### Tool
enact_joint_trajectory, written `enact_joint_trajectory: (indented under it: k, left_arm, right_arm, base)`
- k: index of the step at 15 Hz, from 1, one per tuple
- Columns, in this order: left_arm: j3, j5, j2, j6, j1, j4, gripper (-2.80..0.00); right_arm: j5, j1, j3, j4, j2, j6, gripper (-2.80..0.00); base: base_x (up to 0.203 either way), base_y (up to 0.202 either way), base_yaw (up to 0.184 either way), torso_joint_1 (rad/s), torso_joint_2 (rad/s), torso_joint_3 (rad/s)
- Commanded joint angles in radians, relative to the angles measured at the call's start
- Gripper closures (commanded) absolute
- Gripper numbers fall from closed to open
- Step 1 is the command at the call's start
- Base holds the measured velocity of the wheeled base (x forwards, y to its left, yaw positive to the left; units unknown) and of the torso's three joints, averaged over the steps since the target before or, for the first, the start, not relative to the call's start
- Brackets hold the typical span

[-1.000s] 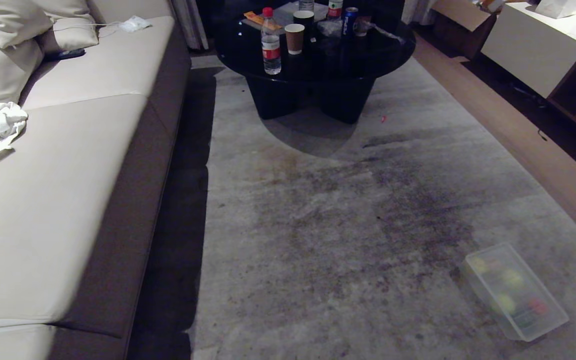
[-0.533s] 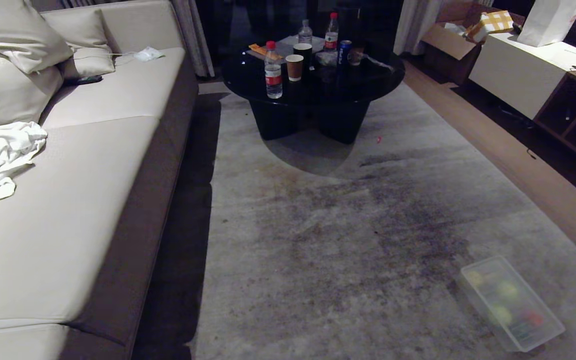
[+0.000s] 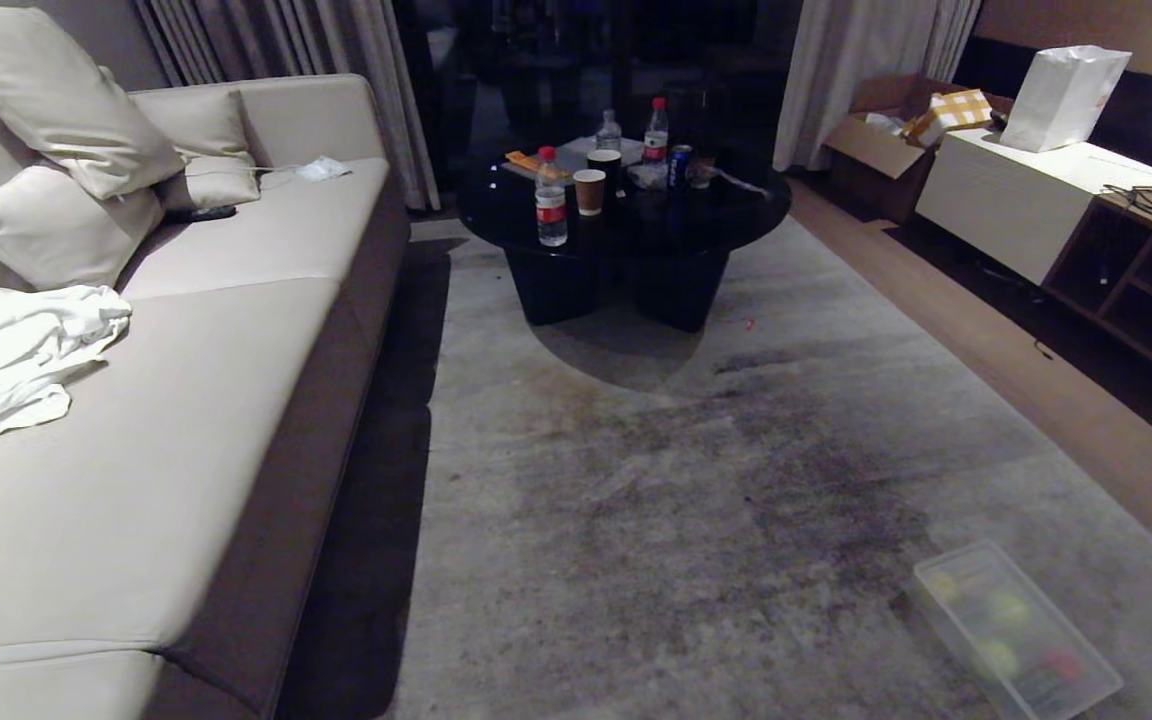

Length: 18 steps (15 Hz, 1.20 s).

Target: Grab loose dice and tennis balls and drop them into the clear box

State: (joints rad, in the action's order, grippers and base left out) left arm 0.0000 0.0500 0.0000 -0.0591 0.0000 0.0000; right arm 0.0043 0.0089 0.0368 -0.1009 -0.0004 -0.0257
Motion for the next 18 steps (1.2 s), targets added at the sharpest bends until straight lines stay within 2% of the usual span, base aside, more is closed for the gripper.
enact_joint_trajectory:
  k: [1, 13, 18]
  left_arm:
    - [0.002, 0.001, 0.002, -0.001, 0.0, 0.0, 0.0]
    - [0.002, 0.003, 0.002, -0.006, 0.0, 0.0, 0.0]
    - [0.002, 0.008, 0.002, -0.027, 0.0, -0.003, 0.0]
  right_arm:
    - [0.0, 0.0, 0.0, 0.0, 0.002, 0.0, 0.0]
    - [0.0, 0.0, 0.0, 0.0, 0.002, 0.0, 0.0]
    - [0.0, 0.0, 0.0, 0.0, 0.002, 0.0, 0.0]
  base:
    - [0.0, 0.0, 0.0, 0.002, 0.01, 0.198]
    - [0.0, 0.0, 0.0, 0.002, 0.0, 0.199]
    - [0.0, 0.0, 0.0, 0.002, 0.0, 0.051]
